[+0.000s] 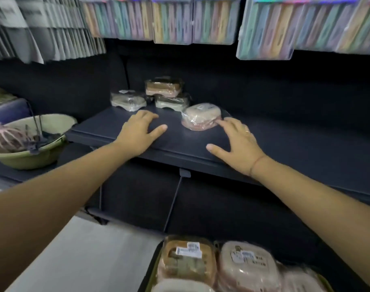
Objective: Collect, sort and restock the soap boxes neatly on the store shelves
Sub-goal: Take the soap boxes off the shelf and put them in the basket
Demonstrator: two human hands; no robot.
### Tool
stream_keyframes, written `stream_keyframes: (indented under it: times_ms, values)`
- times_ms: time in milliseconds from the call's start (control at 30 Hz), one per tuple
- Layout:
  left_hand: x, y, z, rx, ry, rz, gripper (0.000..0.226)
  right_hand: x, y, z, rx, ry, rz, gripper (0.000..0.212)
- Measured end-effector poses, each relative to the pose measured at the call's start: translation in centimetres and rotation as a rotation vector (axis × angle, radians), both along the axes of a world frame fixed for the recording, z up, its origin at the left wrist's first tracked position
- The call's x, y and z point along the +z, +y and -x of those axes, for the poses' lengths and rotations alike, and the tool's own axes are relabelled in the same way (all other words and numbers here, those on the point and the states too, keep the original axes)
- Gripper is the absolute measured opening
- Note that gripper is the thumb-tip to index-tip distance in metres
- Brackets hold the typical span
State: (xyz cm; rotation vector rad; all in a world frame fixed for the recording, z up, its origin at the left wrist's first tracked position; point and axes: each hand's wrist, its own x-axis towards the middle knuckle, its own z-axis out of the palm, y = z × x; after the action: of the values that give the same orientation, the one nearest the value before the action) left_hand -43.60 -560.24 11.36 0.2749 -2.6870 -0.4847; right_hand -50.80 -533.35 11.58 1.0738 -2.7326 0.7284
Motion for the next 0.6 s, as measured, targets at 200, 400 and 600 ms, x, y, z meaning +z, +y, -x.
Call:
stream_keyframes:
  times_ms: [200,400,600]
  values:
    - [1.6,-4.1,11.0,0.071,0.013,0.059,0.071,-2.3,-7.1,9.3,-0.043,0.106,-0.1,0.08]
    - [3.5,-6.2,18.8,0.168,-0.003,0.074,0.071,-3.6,-7.8,10.8,-0.041,0.156,-0.088,0.092]
    - [2.1,-6.2,20.7,0.166,-0.046,0.093,0.072,-3.7,-7.9,10.7,-0.05,0.168,-0.078,0.09]
